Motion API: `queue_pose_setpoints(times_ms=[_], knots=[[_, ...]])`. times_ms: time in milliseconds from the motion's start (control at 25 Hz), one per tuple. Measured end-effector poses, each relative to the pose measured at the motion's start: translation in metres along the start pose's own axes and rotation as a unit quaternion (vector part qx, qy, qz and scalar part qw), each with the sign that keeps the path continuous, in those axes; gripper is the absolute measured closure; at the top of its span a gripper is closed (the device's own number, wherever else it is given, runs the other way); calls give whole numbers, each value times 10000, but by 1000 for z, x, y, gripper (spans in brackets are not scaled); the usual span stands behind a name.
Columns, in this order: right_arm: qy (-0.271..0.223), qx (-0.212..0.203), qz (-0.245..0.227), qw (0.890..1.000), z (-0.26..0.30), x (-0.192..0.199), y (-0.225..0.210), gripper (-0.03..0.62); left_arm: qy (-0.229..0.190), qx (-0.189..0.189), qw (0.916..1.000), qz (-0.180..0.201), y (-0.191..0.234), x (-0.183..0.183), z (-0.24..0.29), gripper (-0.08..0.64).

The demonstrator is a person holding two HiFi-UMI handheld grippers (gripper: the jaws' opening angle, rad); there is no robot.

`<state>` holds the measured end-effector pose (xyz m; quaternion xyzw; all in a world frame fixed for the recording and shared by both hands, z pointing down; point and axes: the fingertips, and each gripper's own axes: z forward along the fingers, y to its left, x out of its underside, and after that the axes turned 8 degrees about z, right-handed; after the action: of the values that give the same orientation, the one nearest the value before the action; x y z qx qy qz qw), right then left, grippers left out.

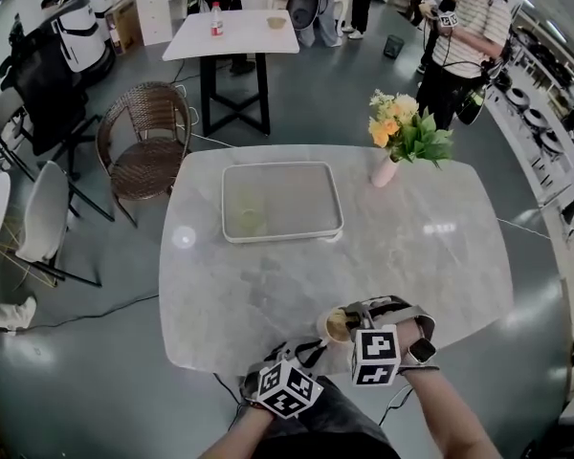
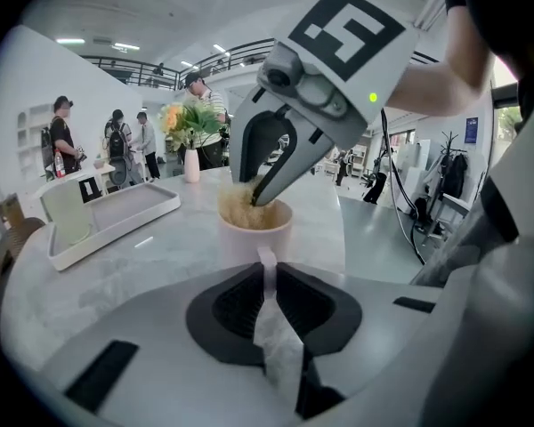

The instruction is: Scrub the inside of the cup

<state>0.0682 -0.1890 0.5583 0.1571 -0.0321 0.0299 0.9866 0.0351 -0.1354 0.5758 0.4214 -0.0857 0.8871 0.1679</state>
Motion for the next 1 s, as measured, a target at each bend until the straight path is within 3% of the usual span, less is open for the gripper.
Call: queue_pose_setpoints(times_ms=[160,360,480,600,720,840,1000], knots=[[380,-91,-677,9969,17,-1,2,532,-58,-11,10000,-24,0,-2,0,509],[535,-644,-628,9945,28,-2,19,532,-58,-22,10000,-14,-2,-1,0,509],[332,-1192,51,9923,24,-9,27,532,-40,-56,10000,-10,-2,1,-1,509],[-189,-2029,1150,9722,7,-17,33,532,-14,-61,10000,-1,-1,1,-1,509],[-674,-2284,1911,9522,-13,-19,25,532,4,-82,10000,-8,0,1,-1,509],[-1023,-2262,2217,9430,-31,-21,20,532,30,-88,10000,-5,1,1,-2,509],[-1196,-2333,2199,9396,-40,-20,22,532,53,-112,9999,-20,1,2,-1,509]])
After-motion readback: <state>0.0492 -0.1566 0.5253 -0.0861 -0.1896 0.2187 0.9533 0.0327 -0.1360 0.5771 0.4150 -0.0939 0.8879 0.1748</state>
